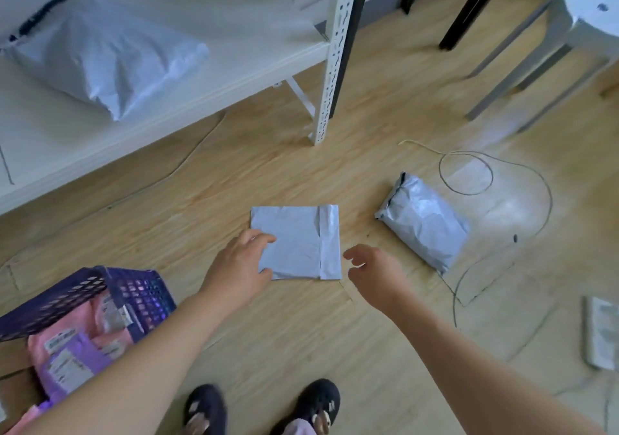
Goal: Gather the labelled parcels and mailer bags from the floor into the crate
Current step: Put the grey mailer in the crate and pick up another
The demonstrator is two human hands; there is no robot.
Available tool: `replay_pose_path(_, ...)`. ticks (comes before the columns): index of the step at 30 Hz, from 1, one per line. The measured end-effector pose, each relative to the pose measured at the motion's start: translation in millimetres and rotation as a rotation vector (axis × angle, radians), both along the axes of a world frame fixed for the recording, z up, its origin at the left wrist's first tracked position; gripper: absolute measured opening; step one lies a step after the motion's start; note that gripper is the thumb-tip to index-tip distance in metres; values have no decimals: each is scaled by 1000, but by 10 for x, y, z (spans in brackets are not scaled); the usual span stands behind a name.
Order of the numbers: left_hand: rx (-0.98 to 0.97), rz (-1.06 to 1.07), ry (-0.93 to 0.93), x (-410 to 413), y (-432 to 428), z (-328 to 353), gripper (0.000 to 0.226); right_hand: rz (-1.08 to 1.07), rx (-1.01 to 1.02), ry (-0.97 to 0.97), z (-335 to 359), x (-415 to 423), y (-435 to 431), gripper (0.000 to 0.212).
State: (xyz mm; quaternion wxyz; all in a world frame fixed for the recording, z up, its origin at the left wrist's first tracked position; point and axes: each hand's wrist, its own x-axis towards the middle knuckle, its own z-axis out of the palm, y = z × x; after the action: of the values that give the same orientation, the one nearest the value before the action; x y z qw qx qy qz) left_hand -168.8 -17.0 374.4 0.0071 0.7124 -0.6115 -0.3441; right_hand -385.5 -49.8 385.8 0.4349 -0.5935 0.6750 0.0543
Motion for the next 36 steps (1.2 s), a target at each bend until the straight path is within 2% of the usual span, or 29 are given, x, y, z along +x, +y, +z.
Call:
replay_pose_path(3, -5, -6, -28, -205, -317, -121, 56, -41, 37, -20, -116, -170, -312, 36)
replay_pose_path(11, 52, -6, -49, -387, -1136, -551, 57, 26, 126, 16, -448, -301, -1322, 39)
replay_pose_path(15, 58, 6, -85, -394, -1469, -792, 59, 19, 190, 27, -764, -307, -1683, 39)
replay_pose_path(21, 100, 70, -100, -506, -1656, -1441, 61, 128, 280, 75, -1498, -317, -1987, 40)
replay_pose_path(26, 179, 180, -66, -661, -1470, -2161, 65, 368, 349, 160, -2151, -309, -2070, 43)
replay_pose_path(32, 220, 398, -23, -938, -1139, -2991, 72, 657, 306, 249, -2886, -321, -2016, 45)
replay_pose_path(36, 258, 380, -57, -1093, -895, -3523, 82, 913, 217, 329, -3399, -349, -1896, 46)
